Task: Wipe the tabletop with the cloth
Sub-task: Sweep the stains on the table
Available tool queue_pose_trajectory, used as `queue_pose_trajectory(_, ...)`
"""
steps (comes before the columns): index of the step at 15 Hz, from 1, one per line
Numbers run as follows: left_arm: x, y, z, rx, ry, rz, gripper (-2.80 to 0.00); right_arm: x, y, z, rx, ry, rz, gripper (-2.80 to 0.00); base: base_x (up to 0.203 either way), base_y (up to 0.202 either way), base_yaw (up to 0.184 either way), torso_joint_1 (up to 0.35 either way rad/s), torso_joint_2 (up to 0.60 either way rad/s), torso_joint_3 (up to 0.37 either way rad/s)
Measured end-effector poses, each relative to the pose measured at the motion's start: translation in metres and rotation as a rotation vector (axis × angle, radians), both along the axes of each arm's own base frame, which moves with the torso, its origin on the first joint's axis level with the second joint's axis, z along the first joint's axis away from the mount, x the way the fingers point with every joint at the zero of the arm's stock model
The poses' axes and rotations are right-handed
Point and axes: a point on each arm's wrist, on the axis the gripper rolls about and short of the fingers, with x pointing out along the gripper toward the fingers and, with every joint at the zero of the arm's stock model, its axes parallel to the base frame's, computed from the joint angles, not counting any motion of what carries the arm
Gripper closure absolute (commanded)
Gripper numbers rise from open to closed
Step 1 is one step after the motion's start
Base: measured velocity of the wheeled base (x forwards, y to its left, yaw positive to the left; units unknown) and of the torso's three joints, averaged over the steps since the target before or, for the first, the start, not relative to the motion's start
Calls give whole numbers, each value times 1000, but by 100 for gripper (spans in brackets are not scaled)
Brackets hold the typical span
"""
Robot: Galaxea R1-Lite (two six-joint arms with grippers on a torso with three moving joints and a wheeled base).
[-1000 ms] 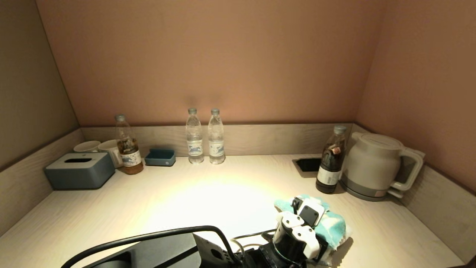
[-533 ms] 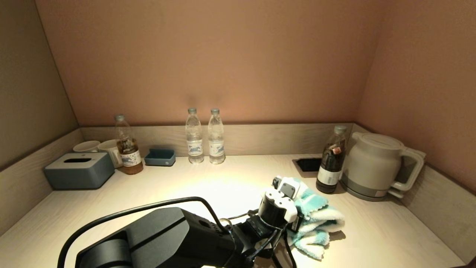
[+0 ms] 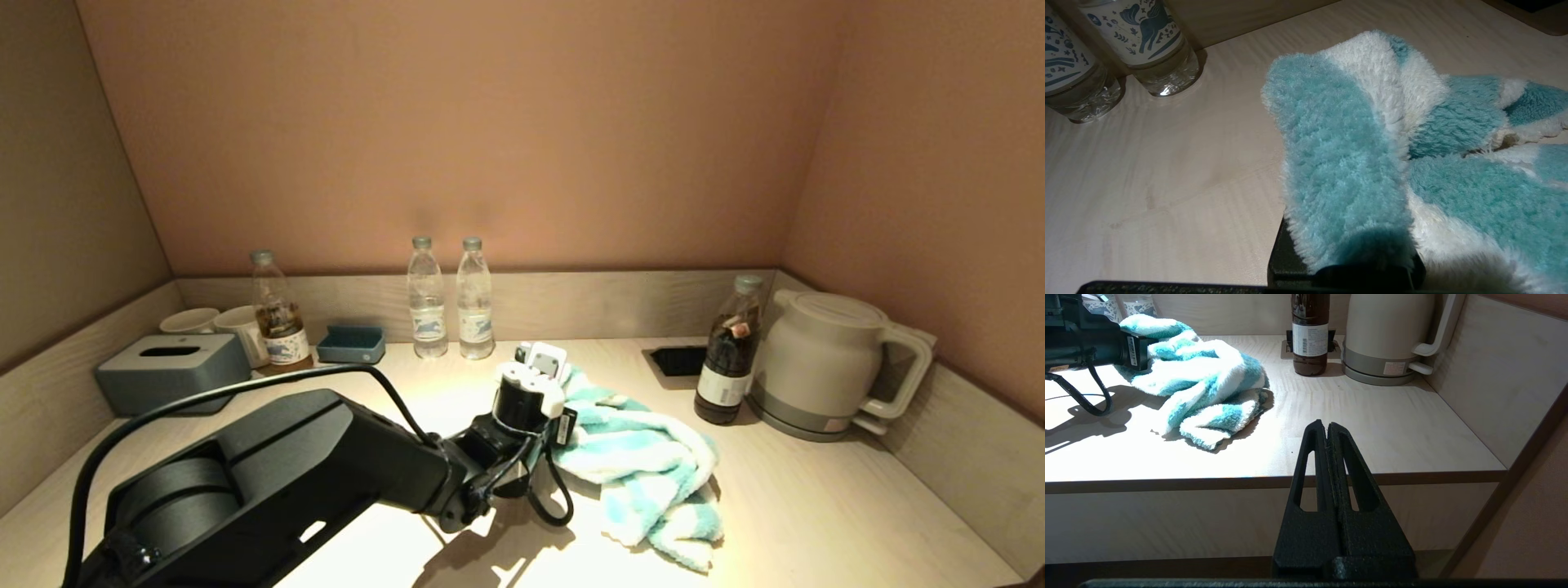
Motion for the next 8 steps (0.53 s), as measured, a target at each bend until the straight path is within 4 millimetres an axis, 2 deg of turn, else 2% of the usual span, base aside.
queue_pose_trajectory(2,-4,6,9,-8,-7,2,0,0,0,0,0,0,0,0,0,0,0,0,0,0)
queue_pose_trajectory(6,-15,29,48,-42,-41,24,0,0,0,0,0,0,-1,0,0,0,0,0,0,0)
queue_pose_trajectory(8,-24,44,79,-81,-82,51,0,0,0,0,0,0,0,0,0,0,0,0,0,0)
